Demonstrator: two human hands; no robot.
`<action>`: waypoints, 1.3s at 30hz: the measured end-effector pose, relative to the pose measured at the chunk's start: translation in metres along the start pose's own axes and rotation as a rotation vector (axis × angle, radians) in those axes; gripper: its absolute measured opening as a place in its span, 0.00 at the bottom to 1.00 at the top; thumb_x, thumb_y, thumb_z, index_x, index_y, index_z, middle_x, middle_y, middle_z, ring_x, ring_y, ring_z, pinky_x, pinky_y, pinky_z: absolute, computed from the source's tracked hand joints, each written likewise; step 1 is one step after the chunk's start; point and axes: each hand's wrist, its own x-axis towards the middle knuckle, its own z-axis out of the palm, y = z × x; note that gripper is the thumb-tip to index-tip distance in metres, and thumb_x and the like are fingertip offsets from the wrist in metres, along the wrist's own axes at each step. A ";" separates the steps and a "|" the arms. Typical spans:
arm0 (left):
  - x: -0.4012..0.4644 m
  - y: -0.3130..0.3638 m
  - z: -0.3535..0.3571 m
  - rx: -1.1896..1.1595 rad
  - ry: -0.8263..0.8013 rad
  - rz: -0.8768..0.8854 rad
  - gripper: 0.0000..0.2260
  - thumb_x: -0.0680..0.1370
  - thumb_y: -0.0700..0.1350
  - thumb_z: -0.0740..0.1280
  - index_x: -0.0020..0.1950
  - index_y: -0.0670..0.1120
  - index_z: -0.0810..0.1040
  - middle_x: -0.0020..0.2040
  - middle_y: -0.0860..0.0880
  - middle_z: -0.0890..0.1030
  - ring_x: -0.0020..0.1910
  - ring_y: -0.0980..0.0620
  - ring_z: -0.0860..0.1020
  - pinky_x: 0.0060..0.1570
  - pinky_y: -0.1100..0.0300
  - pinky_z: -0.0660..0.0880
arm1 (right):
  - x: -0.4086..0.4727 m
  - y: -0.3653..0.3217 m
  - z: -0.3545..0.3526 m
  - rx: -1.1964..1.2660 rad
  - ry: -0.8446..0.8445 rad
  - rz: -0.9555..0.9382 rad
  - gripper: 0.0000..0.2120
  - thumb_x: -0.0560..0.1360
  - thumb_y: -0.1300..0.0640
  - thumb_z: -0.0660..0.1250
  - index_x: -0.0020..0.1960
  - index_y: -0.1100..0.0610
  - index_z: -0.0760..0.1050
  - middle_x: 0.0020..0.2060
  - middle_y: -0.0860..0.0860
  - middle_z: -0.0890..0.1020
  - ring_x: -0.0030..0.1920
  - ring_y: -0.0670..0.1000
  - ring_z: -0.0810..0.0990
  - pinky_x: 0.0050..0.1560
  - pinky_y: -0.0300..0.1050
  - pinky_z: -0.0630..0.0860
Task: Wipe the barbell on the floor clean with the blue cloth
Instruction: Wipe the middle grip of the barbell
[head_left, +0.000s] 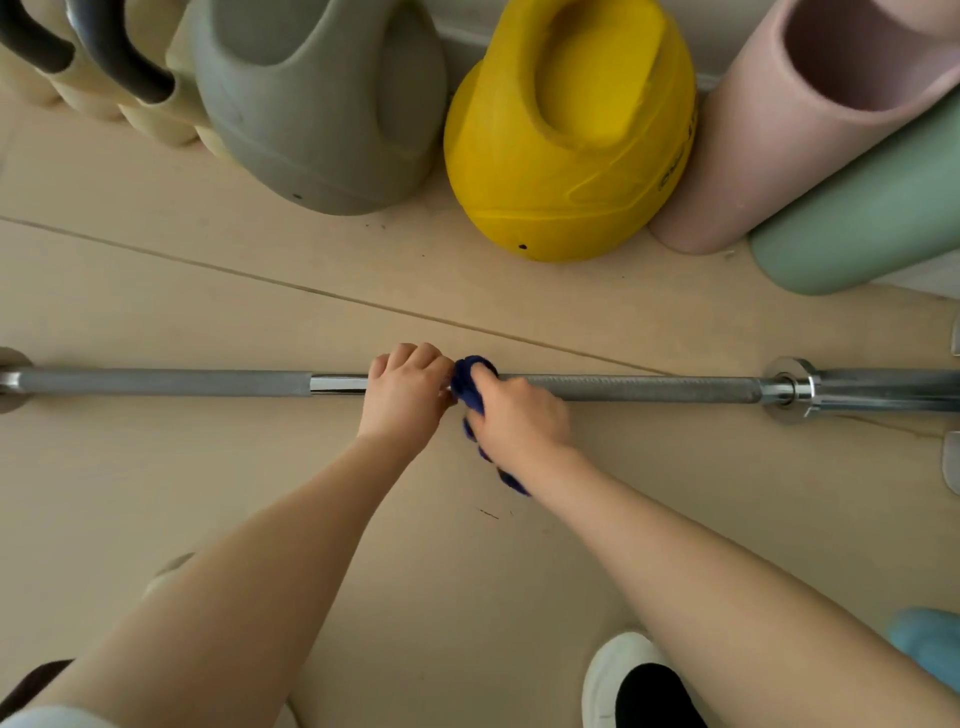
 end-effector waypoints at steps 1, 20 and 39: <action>-0.001 0.000 0.001 0.003 0.005 0.007 0.09 0.64 0.39 0.77 0.40 0.42 0.80 0.41 0.45 0.81 0.44 0.39 0.79 0.43 0.49 0.71 | 0.002 0.006 -0.006 -0.012 0.003 0.038 0.15 0.78 0.51 0.57 0.63 0.52 0.65 0.49 0.58 0.80 0.48 0.62 0.79 0.38 0.47 0.68; -0.001 0.003 -0.003 0.061 0.017 0.032 0.13 0.56 0.41 0.81 0.34 0.46 0.80 0.36 0.50 0.82 0.40 0.43 0.80 0.44 0.48 0.74 | -0.006 0.060 -0.026 -0.136 0.096 0.279 0.11 0.78 0.54 0.57 0.59 0.55 0.68 0.48 0.59 0.80 0.48 0.62 0.79 0.40 0.49 0.70; -0.003 0.022 0.005 0.163 -0.101 -0.147 0.14 0.75 0.36 0.63 0.59 0.45 0.73 0.56 0.48 0.75 0.59 0.44 0.70 0.62 0.53 0.61 | -0.018 0.055 -0.016 -0.035 0.061 0.163 0.11 0.78 0.54 0.55 0.60 0.49 0.67 0.48 0.58 0.80 0.47 0.61 0.79 0.38 0.47 0.69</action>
